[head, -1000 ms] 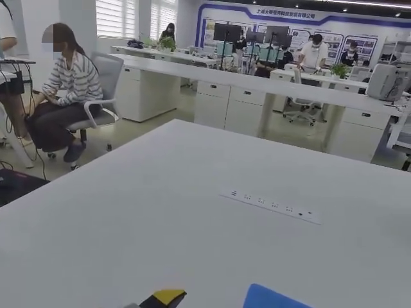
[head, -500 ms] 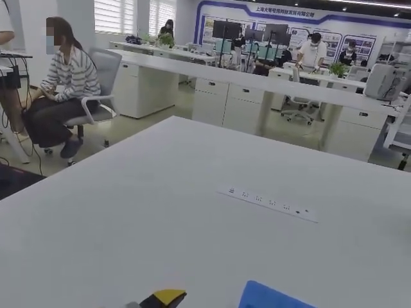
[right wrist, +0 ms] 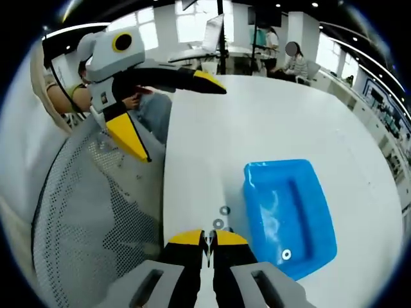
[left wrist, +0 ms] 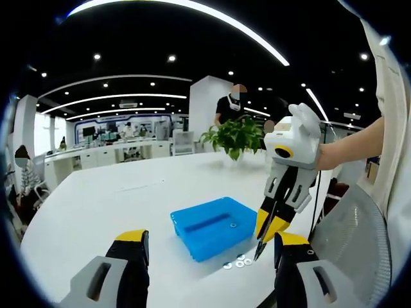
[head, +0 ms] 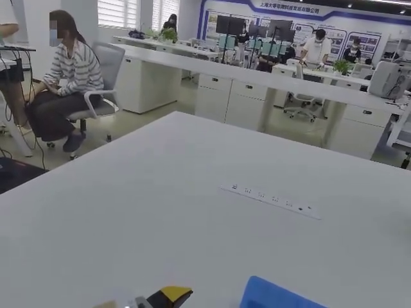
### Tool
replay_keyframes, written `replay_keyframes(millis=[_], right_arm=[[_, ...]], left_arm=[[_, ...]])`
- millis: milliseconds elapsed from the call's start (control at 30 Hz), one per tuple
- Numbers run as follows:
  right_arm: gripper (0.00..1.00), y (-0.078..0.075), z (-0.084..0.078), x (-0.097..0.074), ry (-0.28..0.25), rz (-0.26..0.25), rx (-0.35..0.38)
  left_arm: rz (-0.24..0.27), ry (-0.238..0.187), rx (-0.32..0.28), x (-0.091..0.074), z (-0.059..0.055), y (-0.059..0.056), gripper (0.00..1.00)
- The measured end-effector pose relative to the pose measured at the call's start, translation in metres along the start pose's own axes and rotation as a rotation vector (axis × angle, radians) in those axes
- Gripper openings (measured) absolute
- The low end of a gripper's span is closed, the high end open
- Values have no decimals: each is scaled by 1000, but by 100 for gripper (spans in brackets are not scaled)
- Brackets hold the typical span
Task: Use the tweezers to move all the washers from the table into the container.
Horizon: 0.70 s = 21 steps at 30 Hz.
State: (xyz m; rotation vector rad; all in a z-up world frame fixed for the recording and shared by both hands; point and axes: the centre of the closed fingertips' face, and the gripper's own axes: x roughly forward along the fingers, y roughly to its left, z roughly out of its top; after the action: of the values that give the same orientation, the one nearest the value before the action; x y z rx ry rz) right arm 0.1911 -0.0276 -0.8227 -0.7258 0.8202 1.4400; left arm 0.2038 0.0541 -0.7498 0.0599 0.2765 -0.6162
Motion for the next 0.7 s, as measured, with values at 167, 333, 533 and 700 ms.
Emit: replay_keyframes(millis=[167, 333, 533, 700], right_arm=[[1, 4, -7, 8, 51, 13, -27], [3, 4, 2, 10, -4, 12, -36], [3, 0, -1, 13, -92, 8, 69], [2, 0, -3, 8, -117, 11, 110]], left_arm=[[2, 14, 8, 0, -2, 0, 80], [6, -5, 12, -1, 1, 1, 80], [3, 11, 11, 0, -2, 1, 80], [1, 17, 13, 0, -3, 1, 80]])
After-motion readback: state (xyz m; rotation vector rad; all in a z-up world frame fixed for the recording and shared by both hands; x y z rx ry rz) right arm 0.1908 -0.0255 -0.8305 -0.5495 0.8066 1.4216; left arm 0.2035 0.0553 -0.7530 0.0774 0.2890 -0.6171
